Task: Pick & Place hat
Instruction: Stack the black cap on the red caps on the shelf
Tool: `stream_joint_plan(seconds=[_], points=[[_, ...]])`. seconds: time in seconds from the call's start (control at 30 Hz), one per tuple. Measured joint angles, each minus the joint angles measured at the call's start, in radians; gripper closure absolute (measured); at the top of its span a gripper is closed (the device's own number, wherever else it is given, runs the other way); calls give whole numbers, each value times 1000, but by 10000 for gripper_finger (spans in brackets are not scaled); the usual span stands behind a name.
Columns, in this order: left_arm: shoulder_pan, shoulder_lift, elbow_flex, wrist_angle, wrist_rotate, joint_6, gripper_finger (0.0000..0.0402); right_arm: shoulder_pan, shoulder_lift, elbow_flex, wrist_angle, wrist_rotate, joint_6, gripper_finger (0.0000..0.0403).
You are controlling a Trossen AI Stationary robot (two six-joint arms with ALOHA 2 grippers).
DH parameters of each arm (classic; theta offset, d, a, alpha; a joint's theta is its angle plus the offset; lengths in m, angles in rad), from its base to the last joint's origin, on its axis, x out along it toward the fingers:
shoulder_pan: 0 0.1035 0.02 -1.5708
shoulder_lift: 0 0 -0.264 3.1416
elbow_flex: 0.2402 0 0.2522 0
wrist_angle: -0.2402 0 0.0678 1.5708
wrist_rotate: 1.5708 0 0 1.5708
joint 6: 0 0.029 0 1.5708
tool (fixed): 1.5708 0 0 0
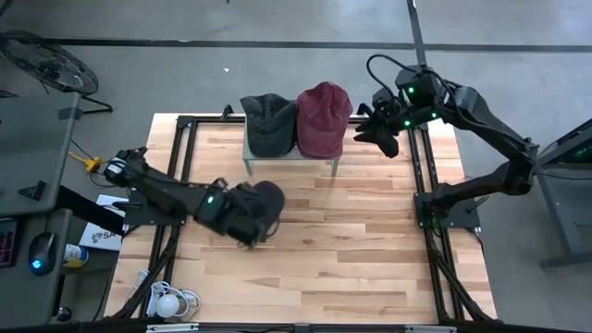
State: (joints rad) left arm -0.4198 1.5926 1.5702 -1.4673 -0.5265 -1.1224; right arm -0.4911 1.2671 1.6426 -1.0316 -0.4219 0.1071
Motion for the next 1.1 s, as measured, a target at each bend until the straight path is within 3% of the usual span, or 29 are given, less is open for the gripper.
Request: stream_joint_plan(seconds=[0.33,0.53,0.7,0.9,1.1], points=[[-172,-182,-337,107,-2,-454,254,179,-47,0,-58,219,120,247],[-190,-327,-599,304,-1,-694,254,310,-72,-4,-120,360,207,247],[-190,-417,-738,322,-13,-915,254,411,-73,-5,-140,463,277,247],[-189,-485,-828,328,-13,-950,245,496,-73,-5,-138,555,341,247],[-189,-507,-896,464,-17,-874,173,540,-72,-5,-135,621,365,247]])
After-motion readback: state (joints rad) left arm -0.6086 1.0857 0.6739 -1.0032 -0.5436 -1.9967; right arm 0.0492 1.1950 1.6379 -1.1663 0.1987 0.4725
